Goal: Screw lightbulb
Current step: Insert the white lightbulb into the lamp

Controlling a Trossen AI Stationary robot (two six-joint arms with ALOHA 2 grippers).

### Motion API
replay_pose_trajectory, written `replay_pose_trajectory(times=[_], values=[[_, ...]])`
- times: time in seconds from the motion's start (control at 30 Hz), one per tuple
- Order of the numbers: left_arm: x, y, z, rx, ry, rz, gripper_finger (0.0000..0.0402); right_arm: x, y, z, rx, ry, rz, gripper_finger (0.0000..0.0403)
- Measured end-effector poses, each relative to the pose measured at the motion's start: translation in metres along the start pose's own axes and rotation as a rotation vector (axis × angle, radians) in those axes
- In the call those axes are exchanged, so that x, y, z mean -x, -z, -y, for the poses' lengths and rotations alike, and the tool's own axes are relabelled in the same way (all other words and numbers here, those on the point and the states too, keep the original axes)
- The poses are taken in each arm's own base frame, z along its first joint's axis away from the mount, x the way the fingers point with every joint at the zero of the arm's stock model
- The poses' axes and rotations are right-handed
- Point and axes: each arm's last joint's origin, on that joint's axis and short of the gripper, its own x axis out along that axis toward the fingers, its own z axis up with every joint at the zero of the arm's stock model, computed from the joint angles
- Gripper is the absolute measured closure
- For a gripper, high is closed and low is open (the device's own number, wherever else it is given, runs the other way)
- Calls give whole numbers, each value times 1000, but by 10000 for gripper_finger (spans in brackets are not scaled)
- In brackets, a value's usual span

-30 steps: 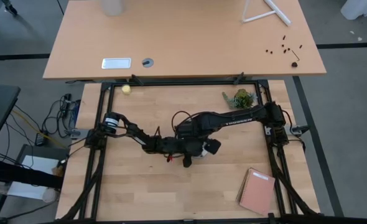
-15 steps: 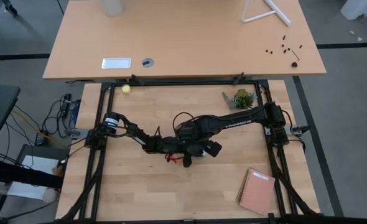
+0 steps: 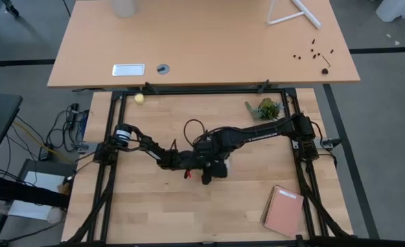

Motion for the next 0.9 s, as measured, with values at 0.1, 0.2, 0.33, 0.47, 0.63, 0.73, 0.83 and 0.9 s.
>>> replay_pose_trajectory(times=[0.1,0.2,0.33,0.47,0.63,0.73,0.83,0.9], values=[[0,0,0,-1,0,-1,211,0,-1,2,-264,1,5,126],[0,0,0,0,0,-1,211,0,-1,3,-415,-6,8,143],[0,0,0,0,1,-1,211,1,-2,1,-357,-38,6,136],[0,0,0,-4,2,-2,211,6,-4,-2,-262,-60,21,86],[0,0,0,4,0,-1,211,21,-12,-3,-108,-78,87,30],[0,0,0,4,0,0,211,30,-12,-3,-21,-57,88,16],[0,0,0,4,-1,0,211,41,-12,-2,28,-46,84,14],[0,0,0,3,-1,-3,211,48,-13,-1,34,-45,89,16]])
